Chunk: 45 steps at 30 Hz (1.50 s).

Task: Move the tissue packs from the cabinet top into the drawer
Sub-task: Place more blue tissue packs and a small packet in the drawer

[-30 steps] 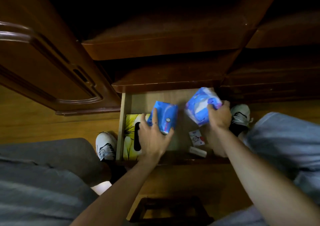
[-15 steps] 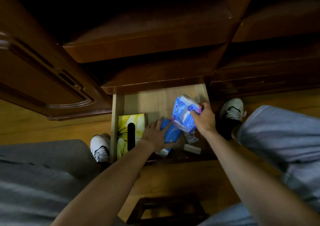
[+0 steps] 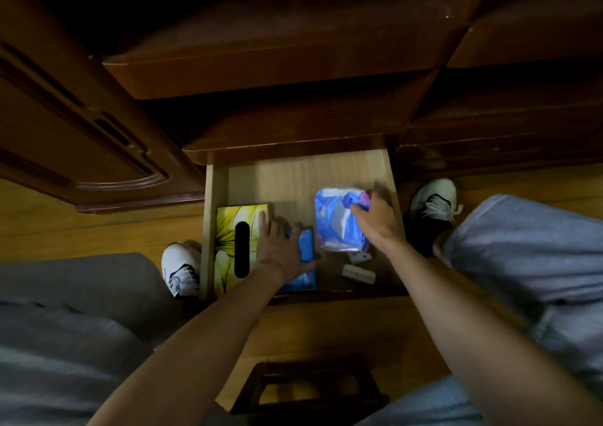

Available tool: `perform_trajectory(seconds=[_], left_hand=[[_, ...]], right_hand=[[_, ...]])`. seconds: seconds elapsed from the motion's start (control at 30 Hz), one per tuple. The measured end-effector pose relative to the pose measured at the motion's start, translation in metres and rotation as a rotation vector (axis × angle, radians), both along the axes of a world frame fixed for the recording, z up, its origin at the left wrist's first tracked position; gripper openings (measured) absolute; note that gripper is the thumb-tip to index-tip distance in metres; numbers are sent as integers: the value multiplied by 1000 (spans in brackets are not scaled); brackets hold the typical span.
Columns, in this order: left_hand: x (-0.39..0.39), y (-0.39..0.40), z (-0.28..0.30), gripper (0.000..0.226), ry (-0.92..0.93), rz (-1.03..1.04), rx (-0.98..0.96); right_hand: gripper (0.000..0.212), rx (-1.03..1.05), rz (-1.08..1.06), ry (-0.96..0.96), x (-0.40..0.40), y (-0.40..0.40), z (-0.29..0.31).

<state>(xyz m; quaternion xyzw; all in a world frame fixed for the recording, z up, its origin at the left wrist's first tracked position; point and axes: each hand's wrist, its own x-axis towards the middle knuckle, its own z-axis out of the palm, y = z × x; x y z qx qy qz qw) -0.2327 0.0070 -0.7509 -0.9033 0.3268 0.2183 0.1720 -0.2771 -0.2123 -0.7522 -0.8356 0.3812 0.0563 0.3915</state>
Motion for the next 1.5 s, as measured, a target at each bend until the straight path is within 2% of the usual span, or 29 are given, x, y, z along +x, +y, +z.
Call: perform_trajectory(seconds=[0.07,0.13,0.23,0.33,0.4,0.47,0.5,0.53,0.6,0.63,0.67,0.73,0.77,0.8,0.83,0.9,0.97,1.03,1.17,1.27,1.37,1.43,1.5], left_hand=[[2,0,-1,100,51,41,-58],[6,7,0,82,52,49,-149],[9,28,2,56,-18,88,-402],[7,35,8,55,-55,168,-685],[5,24,19,81,113,280,-830],[4,10,29,106,502,580,-1053],[4,6,32,108,661,756,-1189],[6,5,32,101,731,898,-1305],[15,9,29,75,655,1050,-1379],[19,12,28,63,607,1088,-1367],[22,16,26,54,581,1119,-1354],[23,22,25,46,568,1152,-1372],[23,23,25,45,564,1159,-1392],[22,24,25,44,557,1159,-1400],[22,25,24,44,547,1147,-1391],[22,25,22,45,524,1093,-1339],[18,22,22,46,482,1030,-1268],[13,16,22,46,403,954,-1191],[7,-3,21,46,312,828,-1108],[5,-15,22,45,284,822,-1118],[1,-24,17,40,235,718,-1081],[-8,-31,11,40,260,544,-962],[-20,-37,-6,62,230,184,-696]], right_hand=[[22,52,18,25,-2,4,-2],[26,92,30,62,-3,5,-2],[29,161,32,118,-2,9,1],[35,234,20,113,-1,17,2],[47,437,-52,-5,1,26,6],[53,689,-71,-79,7,32,14],[55,780,-40,-81,10,33,20],[59,861,-10,-63,14,33,25],[71,946,-20,-4,16,32,30],[73,820,-32,23,15,29,25],[72,583,43,61,11,25,20],[85,82,482,306,-5,24,12],[93,-68,695,439,-16,27,7],[95,-148,818,536,-26,31,-1],[89,-184,856,580,-33,36,-5],[70,-282,895,601,-40,40,-13],[61,-364,914,646,-38,37,-10],[60,-397,881,653,-35,26,-5],[52,-358,766,506,-34,4,7],[45,-384,664,220,-33,-3,19],[42,-548,400,-145,-28,-20,32],[43,-642,206,-266,-27,-37,42],[42,-601,92,-291,-29,-45,46]])
